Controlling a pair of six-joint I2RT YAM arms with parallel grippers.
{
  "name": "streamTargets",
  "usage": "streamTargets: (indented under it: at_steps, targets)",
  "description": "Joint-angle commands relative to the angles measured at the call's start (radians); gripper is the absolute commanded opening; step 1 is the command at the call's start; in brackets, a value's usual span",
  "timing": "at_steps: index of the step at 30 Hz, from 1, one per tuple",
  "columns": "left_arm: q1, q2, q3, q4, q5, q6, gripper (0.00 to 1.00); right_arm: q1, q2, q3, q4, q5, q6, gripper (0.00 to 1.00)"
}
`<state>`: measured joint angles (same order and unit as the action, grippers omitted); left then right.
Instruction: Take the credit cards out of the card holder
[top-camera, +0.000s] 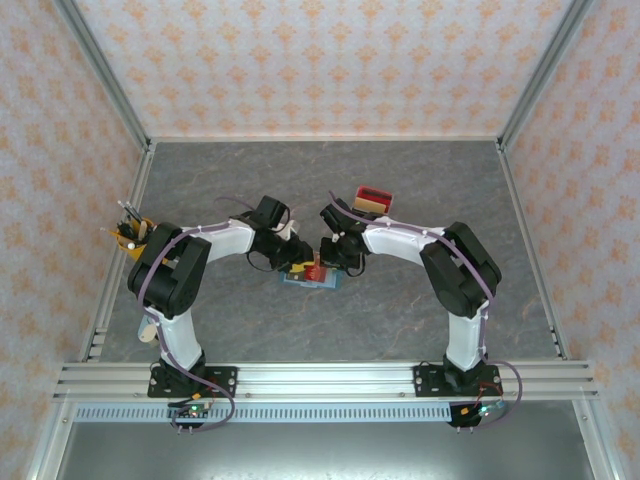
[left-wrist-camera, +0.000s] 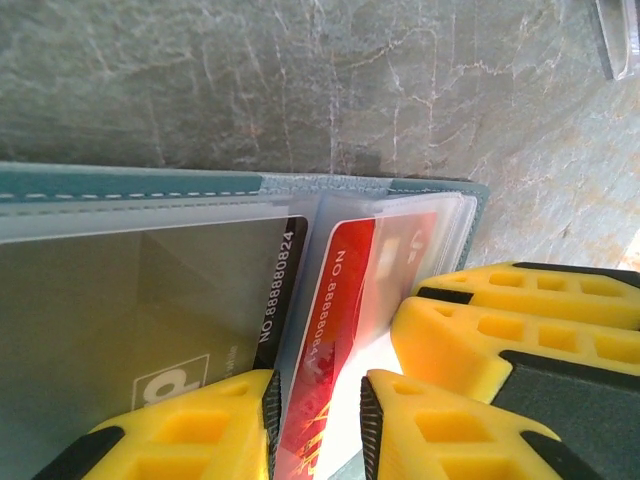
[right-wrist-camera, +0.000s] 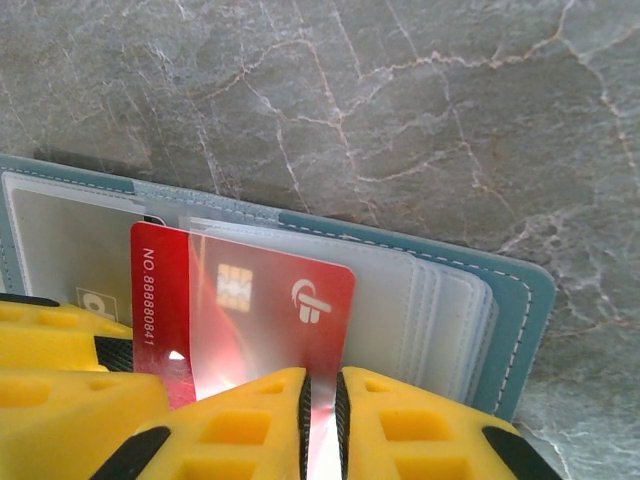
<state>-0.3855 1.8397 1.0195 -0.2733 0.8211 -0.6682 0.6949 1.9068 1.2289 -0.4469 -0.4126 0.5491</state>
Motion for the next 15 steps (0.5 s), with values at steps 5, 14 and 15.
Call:
streamTargets:
  at_steps: [5, 14, 15]
  targets:
    - [-0.001, -0.011, 0.024, -0.015, 0.041, 0.056, 0.27, -0.008, 0.029, 0.002, -0.035, 0.023, -0.005, 0.18]
    - [0.000, -0.023, 0.031, -0.060, 0.007, 0.087, 0.14, -0.008, 0.026, -0.005, -0.033, 0.026, -0.002, 0.18]
    - [0.003, -0.026, 0.031, -0.066, 0.002, 0.089, 0.12, -0.009, 0.026, -0.006, -0.033, 0.028, -0.001, 0.18]
